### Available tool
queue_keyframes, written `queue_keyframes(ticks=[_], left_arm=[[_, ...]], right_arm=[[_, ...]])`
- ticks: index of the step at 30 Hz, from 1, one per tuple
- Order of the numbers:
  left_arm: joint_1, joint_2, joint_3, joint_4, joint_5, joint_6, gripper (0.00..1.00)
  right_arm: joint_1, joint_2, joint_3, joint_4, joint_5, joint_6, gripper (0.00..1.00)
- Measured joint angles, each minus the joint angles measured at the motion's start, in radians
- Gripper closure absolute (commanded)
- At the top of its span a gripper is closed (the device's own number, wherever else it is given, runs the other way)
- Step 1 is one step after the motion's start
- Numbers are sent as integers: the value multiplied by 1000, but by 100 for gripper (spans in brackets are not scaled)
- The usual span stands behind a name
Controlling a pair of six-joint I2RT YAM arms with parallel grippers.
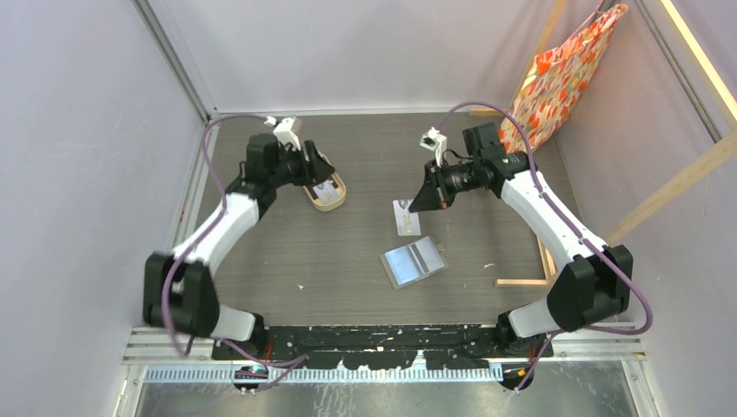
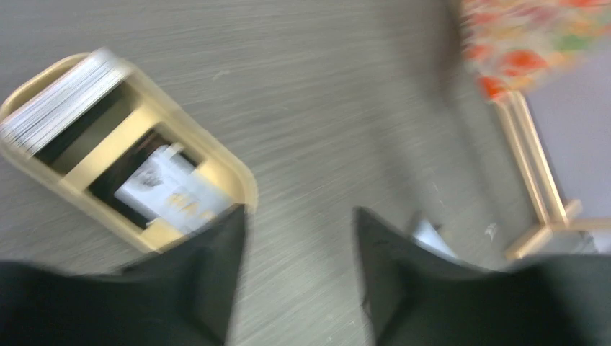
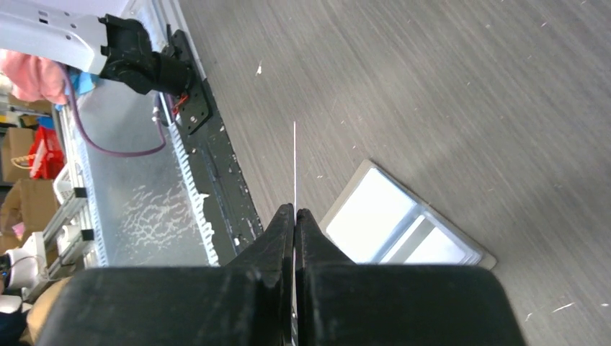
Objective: Put the credit cards into the card holder
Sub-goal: Insert the credit card into the card holder.
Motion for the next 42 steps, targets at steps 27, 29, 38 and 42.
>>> queue_keyframes(ticks=[27, 29, 38, 42], left_arm=[[-504, 105, -572, 1255, 227, -524, 26], [-513, 179, -560, 1322, 223, -571, 32], [-541, 240, -527, 1455, 219, -679, 54], [-542, 240, -526, 1467, 216, -704, 70]], right_arm=[[-169, -81, -405, 364, -399, 252, 99], [-169, -66, -399, 361, -402, 251, 99], [-172, -53, -390, 352, -402, 249, 99], [-172, -42, -379, 345, -401, 242, 99]])
